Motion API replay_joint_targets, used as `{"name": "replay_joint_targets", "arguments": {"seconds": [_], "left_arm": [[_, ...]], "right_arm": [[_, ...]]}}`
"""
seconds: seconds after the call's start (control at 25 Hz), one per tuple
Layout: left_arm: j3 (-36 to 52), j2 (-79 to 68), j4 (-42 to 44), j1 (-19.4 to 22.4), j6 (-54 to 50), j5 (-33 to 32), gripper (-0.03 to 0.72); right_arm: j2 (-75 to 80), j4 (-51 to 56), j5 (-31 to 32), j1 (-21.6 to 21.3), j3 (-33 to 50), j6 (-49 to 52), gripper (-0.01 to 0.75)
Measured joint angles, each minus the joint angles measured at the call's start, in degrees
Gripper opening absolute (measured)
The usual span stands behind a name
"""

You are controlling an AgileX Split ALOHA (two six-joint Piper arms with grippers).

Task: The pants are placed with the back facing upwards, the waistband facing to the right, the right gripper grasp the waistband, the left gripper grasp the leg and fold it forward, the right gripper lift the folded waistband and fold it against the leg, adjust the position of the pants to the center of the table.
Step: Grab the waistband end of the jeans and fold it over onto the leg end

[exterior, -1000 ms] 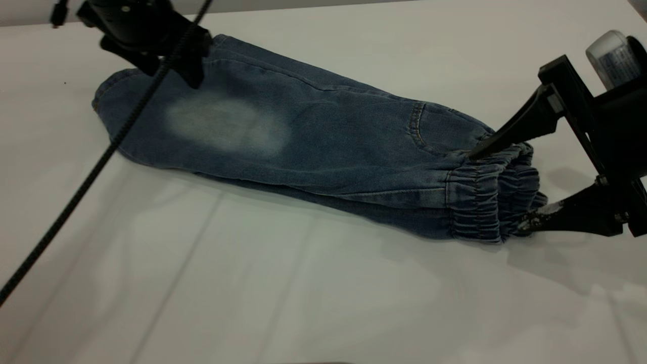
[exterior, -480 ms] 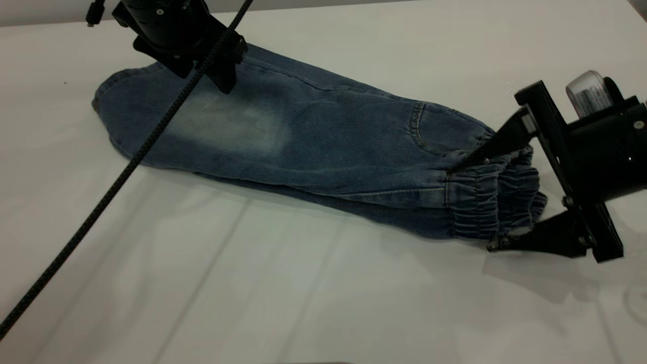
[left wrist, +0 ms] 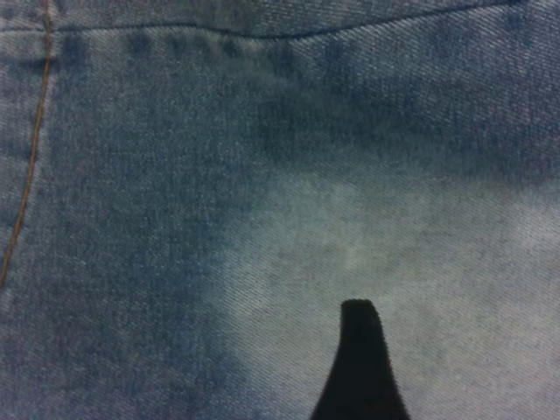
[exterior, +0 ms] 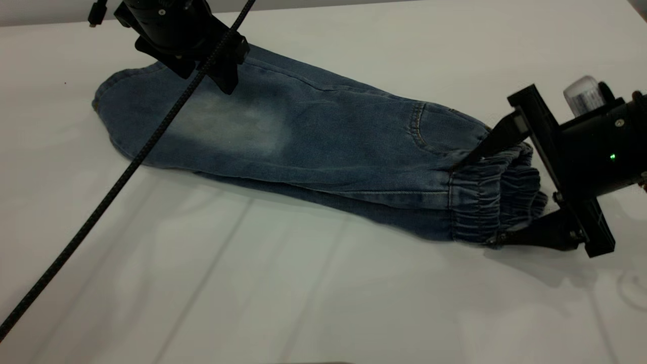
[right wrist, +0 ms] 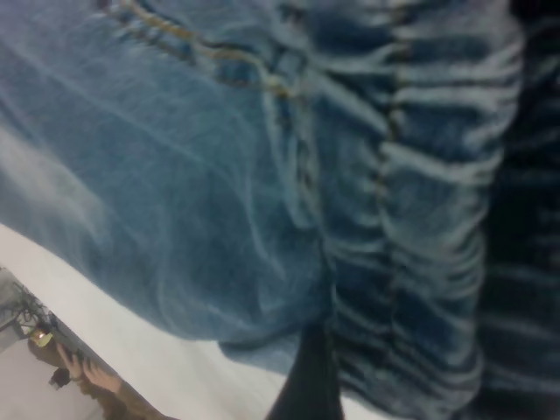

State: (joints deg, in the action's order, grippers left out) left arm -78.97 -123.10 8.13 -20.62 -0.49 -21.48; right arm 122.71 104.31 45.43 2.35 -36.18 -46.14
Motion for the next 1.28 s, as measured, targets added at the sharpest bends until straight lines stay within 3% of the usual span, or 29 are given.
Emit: {"name": "replay_joint_targets", "arguments": {"seconds": [0.2,0.32,0.44,0.64,0.72,1.28], "left_arm": [[0.0,0.0,0.0,0.0,0.0,-0.7,0.508],[0.0,0.0,0.0,0.0,0.0,-1.4,0.508],[0.0,0.0,0.0,-0.6,0.0,-1.9,0.508],[0.0,-0.1,0.0,-3.7,0.0,-1.5,0.508],[0.0,-0.3,0.0,-5.1,0.0,-1.0,0.508],[-0.2,-6.4,-1.2,-16.7,0.0,2.7,0.508]], "right_arm": [[1.3,-0.1,-0.3,0.0,-1.2,1.8,0.582],[1.3,-0.2,-1.2,0.0,-1.3,2.2,0.53],[1.3,-0.2,-2.7,0.0,-1.3,2.4,0.414],[1.3,-0.2,-5.1,0.0,-1.4,2.1,0.12],[1.3,-0.2,-5.2,0.0,-1.4,1.1,0.058],[-6.7,-0.1,-7.0,0.0,-1.4,-16.4,0.043]]}}
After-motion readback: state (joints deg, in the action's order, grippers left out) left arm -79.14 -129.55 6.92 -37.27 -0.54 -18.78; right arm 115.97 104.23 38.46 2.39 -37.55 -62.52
